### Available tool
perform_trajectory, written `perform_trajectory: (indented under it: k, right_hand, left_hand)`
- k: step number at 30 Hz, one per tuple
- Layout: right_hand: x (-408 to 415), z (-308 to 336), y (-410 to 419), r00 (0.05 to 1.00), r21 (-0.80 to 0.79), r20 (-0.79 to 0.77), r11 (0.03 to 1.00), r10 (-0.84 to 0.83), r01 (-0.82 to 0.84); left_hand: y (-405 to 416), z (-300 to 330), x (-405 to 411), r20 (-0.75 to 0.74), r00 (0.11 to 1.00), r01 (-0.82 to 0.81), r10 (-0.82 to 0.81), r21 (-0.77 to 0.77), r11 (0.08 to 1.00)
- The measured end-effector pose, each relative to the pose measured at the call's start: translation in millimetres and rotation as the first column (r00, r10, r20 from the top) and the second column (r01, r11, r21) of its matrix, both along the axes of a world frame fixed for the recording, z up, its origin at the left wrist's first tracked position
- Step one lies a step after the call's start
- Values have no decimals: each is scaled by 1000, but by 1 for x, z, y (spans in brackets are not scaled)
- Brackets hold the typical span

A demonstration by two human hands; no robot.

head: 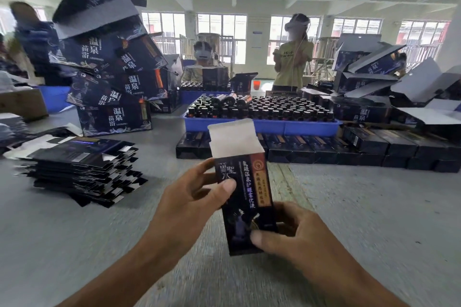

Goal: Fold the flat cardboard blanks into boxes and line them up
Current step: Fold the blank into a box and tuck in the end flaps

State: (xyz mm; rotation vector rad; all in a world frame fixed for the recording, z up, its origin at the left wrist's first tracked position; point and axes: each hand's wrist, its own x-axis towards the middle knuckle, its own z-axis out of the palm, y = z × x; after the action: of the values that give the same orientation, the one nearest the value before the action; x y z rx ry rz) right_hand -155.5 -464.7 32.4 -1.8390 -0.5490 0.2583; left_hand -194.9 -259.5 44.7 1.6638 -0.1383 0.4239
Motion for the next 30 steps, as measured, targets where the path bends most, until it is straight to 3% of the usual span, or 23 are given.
perform_trajectory:
  k: [9, 13, 18, 30]
  right_hand:
    - [6, 5, -8, 990, 341, 76, 936, -115, 83]
    - [5, 5, -8, 994, 354, 65, 933, -89, 60]
    - [6, 5, -8, 993, 355, 80, 934, -85, 51]
    - [0, 10, -9, 956, 300, 278, 954, -96, 9]
  left_hand:
    - [-6, -8, -3, -18, 999, 38, -37, 52, 998]
    - [-5, -7, -4, 8, 999, 42, -42, 32, 999]
    - [-5, -5, -5, 160, 986, -57, 52, 26, 998]
    - [-7, -9, -6, 281, 958, -122, 59, 212, 970]
